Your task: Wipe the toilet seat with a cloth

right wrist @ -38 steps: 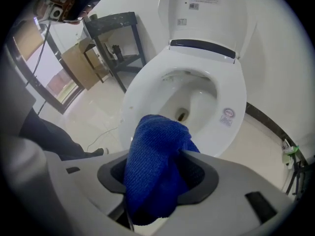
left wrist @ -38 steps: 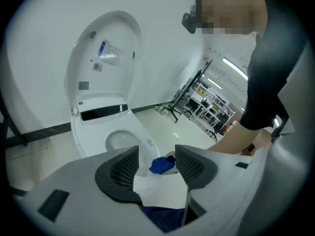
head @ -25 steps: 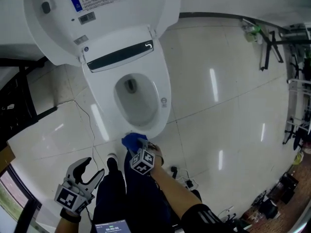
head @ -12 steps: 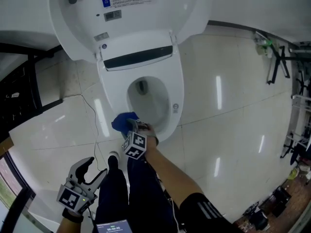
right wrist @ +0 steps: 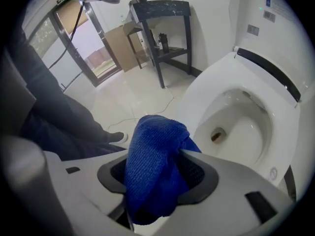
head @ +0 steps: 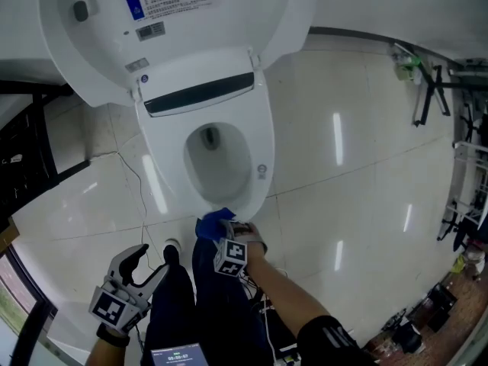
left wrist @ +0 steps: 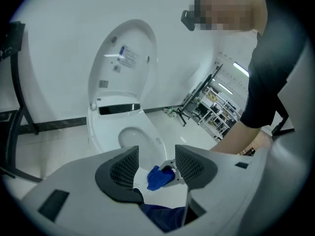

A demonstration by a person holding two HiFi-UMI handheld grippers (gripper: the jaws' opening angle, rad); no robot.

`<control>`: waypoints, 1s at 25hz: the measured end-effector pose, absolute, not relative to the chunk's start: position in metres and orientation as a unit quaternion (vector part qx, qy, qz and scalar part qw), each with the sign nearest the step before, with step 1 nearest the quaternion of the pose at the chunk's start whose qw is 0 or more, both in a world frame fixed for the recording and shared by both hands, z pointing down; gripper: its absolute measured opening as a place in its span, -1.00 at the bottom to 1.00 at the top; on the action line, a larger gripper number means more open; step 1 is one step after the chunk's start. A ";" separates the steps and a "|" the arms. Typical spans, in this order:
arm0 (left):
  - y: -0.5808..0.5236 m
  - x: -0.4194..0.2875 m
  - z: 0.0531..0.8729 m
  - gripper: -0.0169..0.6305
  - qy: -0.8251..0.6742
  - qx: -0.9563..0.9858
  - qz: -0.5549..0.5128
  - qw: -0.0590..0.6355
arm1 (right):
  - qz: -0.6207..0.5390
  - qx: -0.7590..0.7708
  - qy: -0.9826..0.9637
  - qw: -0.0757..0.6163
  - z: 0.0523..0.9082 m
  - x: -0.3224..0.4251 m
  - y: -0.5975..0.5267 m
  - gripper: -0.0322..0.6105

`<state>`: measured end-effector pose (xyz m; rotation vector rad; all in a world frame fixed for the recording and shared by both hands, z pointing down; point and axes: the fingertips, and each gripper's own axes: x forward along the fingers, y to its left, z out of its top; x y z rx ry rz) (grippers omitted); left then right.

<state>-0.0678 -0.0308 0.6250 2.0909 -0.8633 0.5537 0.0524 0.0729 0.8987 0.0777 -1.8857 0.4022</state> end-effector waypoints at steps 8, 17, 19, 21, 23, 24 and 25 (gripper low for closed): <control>-0.042 -0.037 0.627 -0.20 -0.314 0.834 0.230 0.391 | 0.221 0.072 -0.759 0.608 0.911 0.140 0.098 -0.14; -0.053 -0.020 0.604 -0.20 -0.305 0.850 0.223 0.366 | 0.304 0.193 -0.782 0.509 0.861 0.149 0.052 -0.14; -0.058 -0.020 0.590 -0.20 -0.305 0.857 0.217 0.355 | 0.322 0.256 -0.786 0.461 0.826 0.149 0.023 -0.13; -0.062 -0.019 0.572 -0.20 -0.305 0.865 0.208 0.340 | 0.324 0.306 -0.794 0.413 0.784 0.148 -0.004 -0.13; -0.061 -0.019 0.549 -0.20 -0.305 0.873 0.197 0.325 | 0.316 0.341 -0.802 0.375 0.735 0.146 -0.023 -0.13; -0.059 -0.021 0.537 -0.20 -0.304 0.877 0.191 0.319 | 0.310 0.355 -0.805 0.359 0.708 0.143 -0.030 -0.13; -0.057 -0.022 0.525 -0.20 -0.303 0.881 0.185 0.312 | 0.303 0.368 -0.808 0.346 0.683 0.140 -0.035 -0.13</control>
